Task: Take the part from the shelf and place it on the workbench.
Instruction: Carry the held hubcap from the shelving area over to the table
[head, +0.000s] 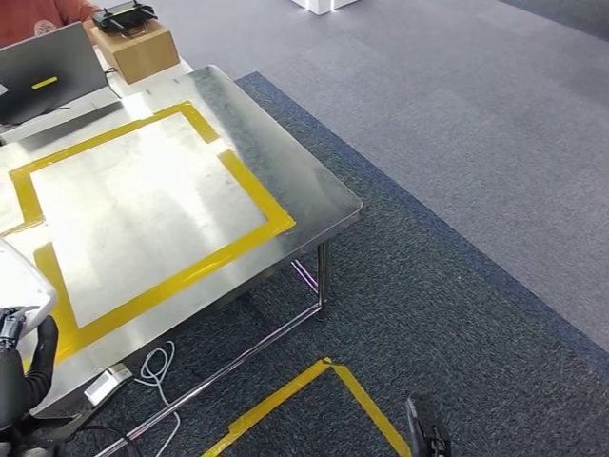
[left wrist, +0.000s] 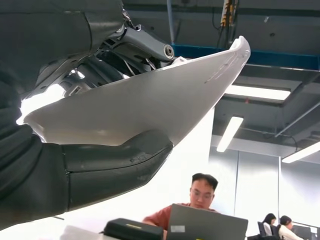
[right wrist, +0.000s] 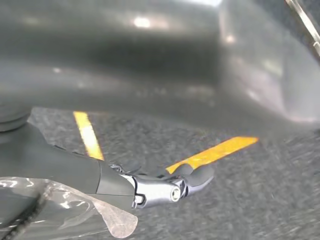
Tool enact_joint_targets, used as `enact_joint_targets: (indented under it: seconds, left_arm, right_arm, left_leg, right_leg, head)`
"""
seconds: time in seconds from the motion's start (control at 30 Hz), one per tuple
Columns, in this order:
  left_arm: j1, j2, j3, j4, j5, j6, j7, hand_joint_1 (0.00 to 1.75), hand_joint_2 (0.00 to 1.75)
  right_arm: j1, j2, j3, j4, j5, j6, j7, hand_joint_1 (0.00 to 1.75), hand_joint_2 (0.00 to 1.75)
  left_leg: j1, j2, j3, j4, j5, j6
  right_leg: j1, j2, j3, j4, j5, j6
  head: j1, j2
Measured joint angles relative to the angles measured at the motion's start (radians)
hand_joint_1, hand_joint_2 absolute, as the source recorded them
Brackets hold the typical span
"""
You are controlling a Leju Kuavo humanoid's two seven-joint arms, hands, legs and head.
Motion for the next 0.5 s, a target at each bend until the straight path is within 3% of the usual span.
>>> enact_joint_targets:
  seconds: [0.07,0.13,0.17,0.2,0.23,0.3,0.37,0.43,0.47,0.5]
  left_arm:
    - [-0.006,0.0,-0.005,0.001,-0.006,0.0,0.003,1.75,1.75]
    - [-0.006,-0.001,-0.014,0.003,-0.016,0.0,0.012,1.75,1.75]
    - [-0.004,-0.001,-0.018,0.005,-0.02,0.0,0.017,1.75,1.75]
    - [-0.003,-0.001,-0.022,0.007,-0.024,0.0,0.023,1.75,1.75]
    - [-0.002,-0.001,-0.025,0.008,-0.026,0.0,0.028,1.75,1.75]
    - [-0.001,-0.001,-0.032,0.009,-0.031,0.0,0.036,1.75,1.75]
    - [-0.001,-0.001,-0.042,0.01,-0.034,0.0,0.039,1.75,1.75]
    - [0.002,-0.001,-0.048,0.01,-0.035,0.0,0.042,1.75,1.75]
    - [0.004,-0.001,-0.05,0.01,-0.035,0.0,0.044,1.75,1.75]
    - [0.004,-0.001,-0.053,0.01,-0.036,0.0,0.048,1.75,1.75]
  right_arm:
    - [0.002,-0.001,0.0,0.0,0.0,0.001,-0.002,0.0,0.0]
    - [0.008,-0.002,-0.001,0.0,0.0,0.001,-0.003,0.0,0.0]
    - [0.009,-0.002,-0.002,0.001,0.0,0.001,-0.006,0.0,0.0]
    - [0.01,-0.003,-0.002,0.001,0.0,0.001,-0.008,0.0,0.0]
    - [0.01,-0.003,-0.002,0.001,0.0,0.002,-0.011,0.0,0.0]
    - [0.009,-0.003,-0.002,0.001,-0.001,0.002,-0.016,0.0,0.0]
    - [0.01,-0.003,-0.003,0.001,-0.002,0.003,-0.019,0.0,0.0]
    - [0.009,-0.004,-0.003,0.001,-0.003,0.005,-0.021,0.0,0.0]
    - [0.008,-0.005,-0.003,0.001,-0.003,0.006,-0.021,0.0,0.0]
    - [0.006,-0.006,-0.003,0.001,-0.003,0.007,-0.022,0.0,0.0]
  left_leg:
    - [0.0,0.06,-0.042,0.093,-0.049,-0.009]
    - [0.004,0.077,-0.1,0.211,-0.096,-0.014]
    - [0.005,0.078,-0.114,0.239,-0.097,-0.015]
    - [0.005,0.08,-0.109,0.227,-0.08,-0.014]
    - [0.004,0.086,-0.085,0.181,-0.048,-0.01]
    - [-0.005,0.126,-0.021,0.054,0.006,0.003]
    - [-0.017,0.159,0.01,-0.013,0.015,0.016]
    - [-0.021,0.146,0.01,-0.021,0.011,0.025]
    - [-0.019,0.133,0.012,-0.027,0.013,0.029]
    - [-0.015,0.122,0.016,-0.033,0.016,0.034]
  right_leg:
    - [0.001,-0.027,0.007,-0.003,-0.003,-0.009]
    - [0.004,-0.057,0.01,-0.003,-0.008,-0.014]
    - [0.005,-0.071,0.011,-0.003,-0.01,-0.014]
    - [0.006,-0.084,0.013,-0.003,-0.013,-0.014]
    - [0.007,-0.096,0.017,-0.003,-0.015,-0.013]
    - [0.011,-0.119,0.025,-0.002,-0.022,-0.008]
    - [0.015,-0.14,0.029,-0.003,-0.028,0.001]
    - [0.017,-0.163,0.035,-0.006,-0.033,0.013]
    - [0.016,-0.16,0.037,-0.005,-0.037,0.019]
    - [0.015,-0.142,0.033,0.007,-0.049,0.024]
  head:
    - [-0.006,0.0]
    - [-0.007,0.0]
    - [-0.007,0.0]
    - [-0.007,0.0]
    - [-0.007,0.0]
    - [-0.007,0.0]
    - [-0.007,0.0]
    - [-0.008,0.0]
    - [-0.007,0.0]
    - [-0.005,0.0]
